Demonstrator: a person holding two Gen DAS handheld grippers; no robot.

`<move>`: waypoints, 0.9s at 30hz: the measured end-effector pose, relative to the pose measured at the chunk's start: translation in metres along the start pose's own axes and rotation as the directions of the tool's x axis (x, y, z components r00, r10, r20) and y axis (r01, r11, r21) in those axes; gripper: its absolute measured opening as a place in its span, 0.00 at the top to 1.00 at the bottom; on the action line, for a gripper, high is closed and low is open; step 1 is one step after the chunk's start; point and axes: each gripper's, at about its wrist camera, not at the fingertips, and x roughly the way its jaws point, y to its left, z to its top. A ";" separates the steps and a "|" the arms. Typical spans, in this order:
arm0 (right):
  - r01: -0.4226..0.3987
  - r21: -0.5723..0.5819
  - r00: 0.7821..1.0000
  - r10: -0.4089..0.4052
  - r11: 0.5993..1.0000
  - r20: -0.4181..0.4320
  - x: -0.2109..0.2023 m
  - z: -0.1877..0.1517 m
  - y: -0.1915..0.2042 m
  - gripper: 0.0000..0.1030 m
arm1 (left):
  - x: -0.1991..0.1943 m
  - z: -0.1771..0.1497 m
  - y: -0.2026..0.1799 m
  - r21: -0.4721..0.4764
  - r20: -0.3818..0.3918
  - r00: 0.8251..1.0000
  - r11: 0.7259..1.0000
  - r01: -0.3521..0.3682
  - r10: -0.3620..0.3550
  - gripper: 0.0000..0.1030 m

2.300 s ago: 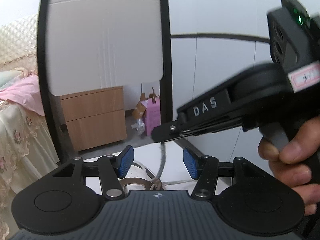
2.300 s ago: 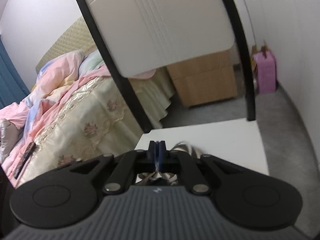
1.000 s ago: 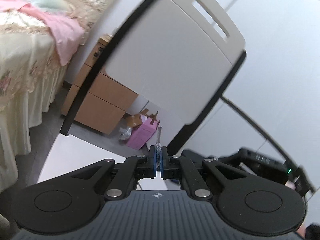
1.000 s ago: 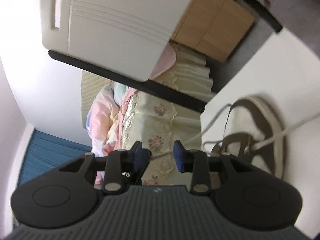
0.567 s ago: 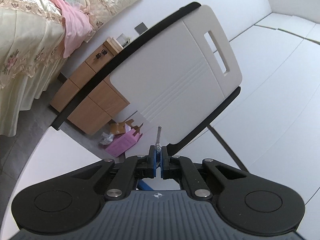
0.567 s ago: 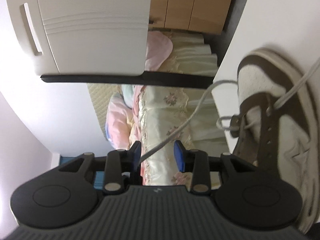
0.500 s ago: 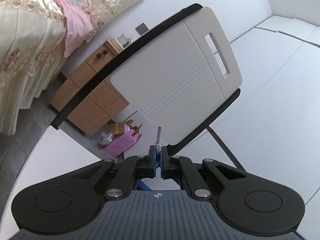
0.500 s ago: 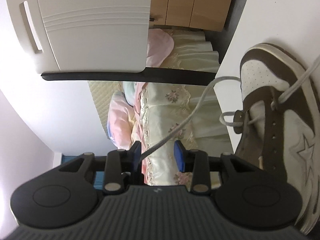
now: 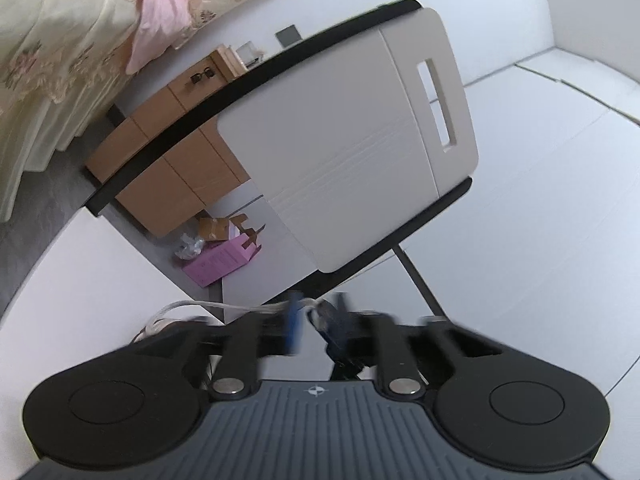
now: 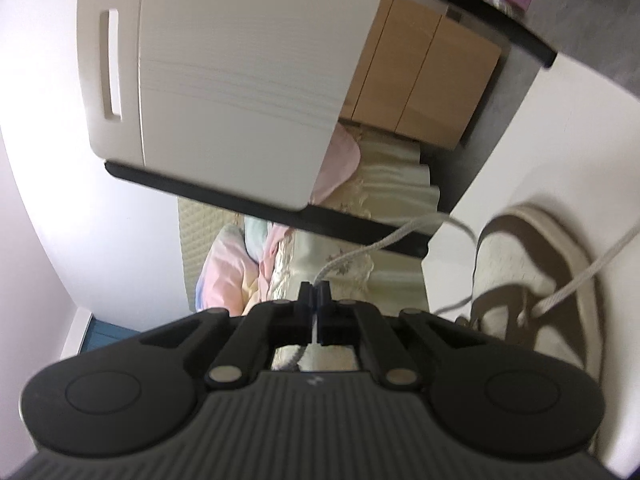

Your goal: Lace up shoes with both hands

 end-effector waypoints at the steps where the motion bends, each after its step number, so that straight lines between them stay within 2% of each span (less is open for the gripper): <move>1: -0.004 -0.003 1.000 0.004 1.000 0.007 -0.003 0.003 0.000 0.97 | 0.000 0.001 0.002 -0.020 0.002 1.000 1.000 0.007 -0.007 0.49; 5: -0.010 -0.004 0.999 0.010 1.000 0.032 -0.018 0.010 -0.003 0.97 | 0.000 0.003 0.012 -0.109 -0.004 0.999 0.993 0.046 -0.047 0.49; 9: -0.020 0.003 0.998 0.020 1.000 0.051 -0.026 0.014 -0.005 0.97 | 0.006 -0.001 0.011 -0.100 -0.049 0.998 0.994 0.042 -0.047 0.49; 12: -0.040 0.013 0.997 0.039 0.999 0.060 -0.029 0.015 -0.006 0.97 | 0.013 -0.008 0.004 -0.043 -0.103 0.994 0.999 0.034 -0.038 0.49; 17: -0.071 0.033 0.996 0.070 0.997 0.047 -0.026 0.015 -0.005 0.96 | 0.021 -0.022 -0.018 0.154 -0.162 0.987 0.988 0.016 0.010 0.54; 18: -0.075 0.034 0.996 0.073 0.997 0.043 -0.026 0.015 -0.005 0.96 | 0.021 -0.024 -0.022 0.189 -0.165 0.986 0.982 0.011 0.020 0.56; 20: -0.078 0.039 0.996 0.077 0.996 0.037 -0.026 0.015 -0.005 0.96 | 0.022 -0.029 -0.027 0.250 -0.168 0.985 0.968 0.001 0.042 0.66; 22: -0.081 0.046 0.996 0.080 0.996 0.033 -0.027 0.016 -0.005 0.95 | 0.025 -0.033 -0.031 0.301 -0.176 0.982 0.954 -0.015 0.071 0.82; 23: -0.084 0.050 0.996 0.082 0.995 0.032 -0.027 0.016 -0.006 0.95 | 0.026 -0.036 -0.032 0.322 -0.179 0.980 0.946 -0.024 0.086 0.86; 24: -0.087 0.054 0.996 0.085 0.995 0.030 -0.028 0.017 -0.006 0.94 | 0.028 -0.038 -0.033 0.342 -0.184 0.978 0.939 -0.030 0.098 0.93; 25: -0.090 0.057 0.996 0.088 0.994 0.027 -0.028 0.017 -0.007 0.94 | 0.029 -0.040 -0.033 0.355 -0.188 0.976 0.934 -0.034 0.107 0.97; 27: -0.090 0.058 0.996 0.089 0.994 0.023 -0.029 0.017 -0.006 0.94 | 0.029 -0.042 -0.035 0.374 -0.190 0.975 0.926 -0.039 0.118 0.97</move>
